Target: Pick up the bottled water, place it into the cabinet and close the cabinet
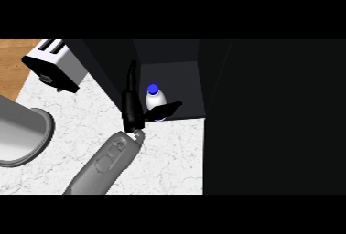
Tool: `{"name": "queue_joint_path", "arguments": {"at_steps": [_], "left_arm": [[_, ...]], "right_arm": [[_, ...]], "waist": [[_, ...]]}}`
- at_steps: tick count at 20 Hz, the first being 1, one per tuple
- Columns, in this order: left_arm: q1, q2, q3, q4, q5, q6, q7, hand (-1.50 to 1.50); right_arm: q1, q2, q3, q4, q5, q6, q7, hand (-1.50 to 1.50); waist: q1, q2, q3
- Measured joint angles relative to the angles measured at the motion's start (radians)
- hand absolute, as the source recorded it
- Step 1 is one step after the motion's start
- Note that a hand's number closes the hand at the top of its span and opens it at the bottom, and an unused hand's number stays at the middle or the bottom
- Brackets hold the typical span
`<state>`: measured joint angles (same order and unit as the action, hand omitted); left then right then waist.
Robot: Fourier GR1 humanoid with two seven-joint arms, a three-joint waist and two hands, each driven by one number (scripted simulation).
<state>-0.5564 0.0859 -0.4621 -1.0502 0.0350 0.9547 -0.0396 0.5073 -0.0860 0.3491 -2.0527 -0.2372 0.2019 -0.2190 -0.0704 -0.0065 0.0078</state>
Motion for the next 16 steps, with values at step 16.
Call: {"name": "queue_joint_path", "arguments": {"at_steps": [16], "left_arm": [[-0.036, -0.048, 0.17, 0.044, 0.288, -0.46, -0.368, -1.5]], "right_arm": [[0.042, -0.017, -0.008, -0.064, 0.016, -0.027, 0.008, -1.5]], "waist": [[0.04, 0.007, -0.009]]}}
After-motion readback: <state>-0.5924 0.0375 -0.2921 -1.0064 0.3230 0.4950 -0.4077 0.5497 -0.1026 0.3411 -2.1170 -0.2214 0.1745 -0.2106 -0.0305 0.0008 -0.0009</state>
